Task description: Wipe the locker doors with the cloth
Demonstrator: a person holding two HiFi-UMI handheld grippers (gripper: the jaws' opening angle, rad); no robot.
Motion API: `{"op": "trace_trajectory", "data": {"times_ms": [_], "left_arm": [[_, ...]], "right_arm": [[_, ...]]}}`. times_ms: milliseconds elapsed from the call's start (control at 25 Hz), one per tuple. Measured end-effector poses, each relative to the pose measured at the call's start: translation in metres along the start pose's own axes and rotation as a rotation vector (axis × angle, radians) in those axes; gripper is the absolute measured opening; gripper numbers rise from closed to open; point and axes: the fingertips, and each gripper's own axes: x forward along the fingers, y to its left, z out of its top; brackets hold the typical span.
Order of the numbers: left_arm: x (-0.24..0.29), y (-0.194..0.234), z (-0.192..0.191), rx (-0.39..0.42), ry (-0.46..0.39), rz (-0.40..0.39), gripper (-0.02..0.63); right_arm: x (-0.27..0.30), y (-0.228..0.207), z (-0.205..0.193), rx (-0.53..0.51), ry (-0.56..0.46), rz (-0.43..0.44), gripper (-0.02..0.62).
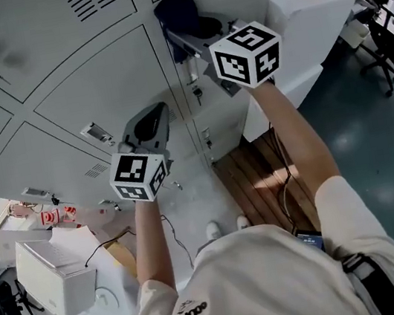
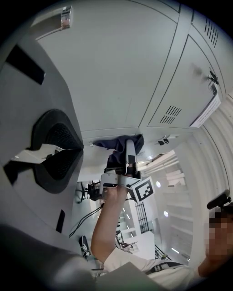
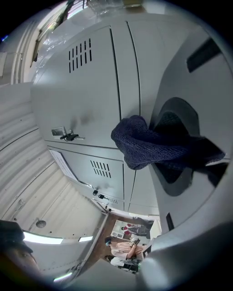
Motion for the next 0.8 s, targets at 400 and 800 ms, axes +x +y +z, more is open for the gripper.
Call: {"op": "trace_trajectory", "data": {"times_ms": [400, 800], "left_arm": [[0.027, -0.020, -0.002, 0.018, 0.004, -0.055, 0.018], [0.043, -0.027, -0.006, 0.031, 0.023, -0.078, 0.018]], "right_arm": [[-0.040, -0.080, -0.011, -0.013, 0.048, -0.155, 0.107], [-0.093, -0.183, -0.045, 0.118, 0.154, -0.290, 0.107]]}}
